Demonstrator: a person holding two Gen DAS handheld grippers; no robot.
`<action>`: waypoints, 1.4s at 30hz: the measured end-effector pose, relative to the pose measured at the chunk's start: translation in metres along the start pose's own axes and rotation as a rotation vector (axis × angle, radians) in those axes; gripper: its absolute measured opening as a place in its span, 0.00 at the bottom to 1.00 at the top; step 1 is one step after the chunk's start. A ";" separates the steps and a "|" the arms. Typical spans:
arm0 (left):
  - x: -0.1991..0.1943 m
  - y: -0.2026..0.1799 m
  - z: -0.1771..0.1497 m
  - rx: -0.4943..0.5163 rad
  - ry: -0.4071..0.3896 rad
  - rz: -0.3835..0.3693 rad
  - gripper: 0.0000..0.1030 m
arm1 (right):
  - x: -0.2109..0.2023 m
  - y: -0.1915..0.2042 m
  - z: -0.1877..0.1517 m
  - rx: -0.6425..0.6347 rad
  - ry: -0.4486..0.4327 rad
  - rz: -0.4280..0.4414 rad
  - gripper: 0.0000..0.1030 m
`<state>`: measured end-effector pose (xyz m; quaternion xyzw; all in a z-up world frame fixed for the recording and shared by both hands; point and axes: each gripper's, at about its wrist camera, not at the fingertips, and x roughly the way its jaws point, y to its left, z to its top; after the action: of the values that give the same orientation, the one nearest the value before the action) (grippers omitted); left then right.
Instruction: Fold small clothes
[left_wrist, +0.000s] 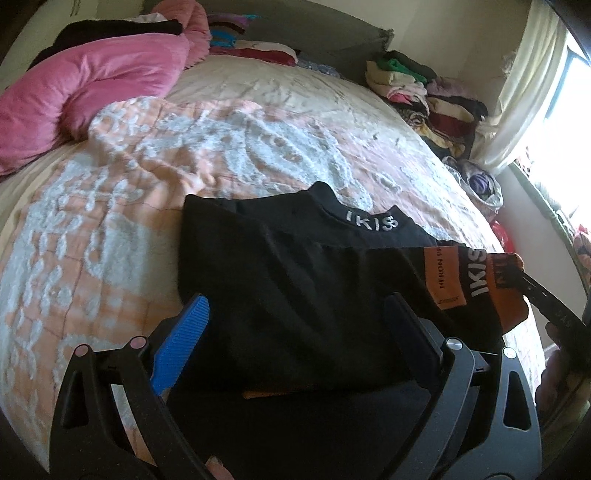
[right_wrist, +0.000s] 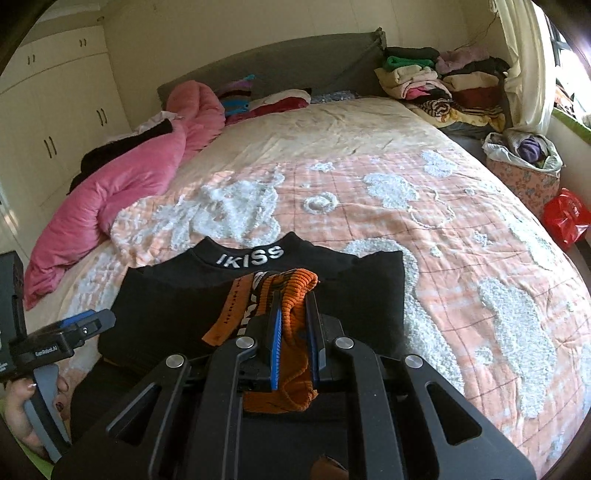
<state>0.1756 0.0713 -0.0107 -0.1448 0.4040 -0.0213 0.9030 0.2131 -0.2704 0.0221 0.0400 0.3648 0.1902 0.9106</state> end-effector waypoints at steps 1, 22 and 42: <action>0.003 -0.001 0.001 0.002 0.007 0.000 0.86 | 0.001 -0.001 -0.001 -0.002 0.005 -0.010 0.11; 0.027 -0.011 -0.017 0.060 0.103 -0.038 0.52 | 0.014 0.030 -0.015 -0.096 0.145 0.197 0.44; 0.029 -0.001 -0.026 0.036 0.130 -0.051 0.52 | 0.059 0.055 -0.048 -0.207 0.330 0.063 0.59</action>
<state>0.1763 0.0599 -0.0481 -0.1370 0.4575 -0.0609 0.8765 0.2022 -0.2010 -0.0392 -0.0740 0.4863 0.2592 0.8312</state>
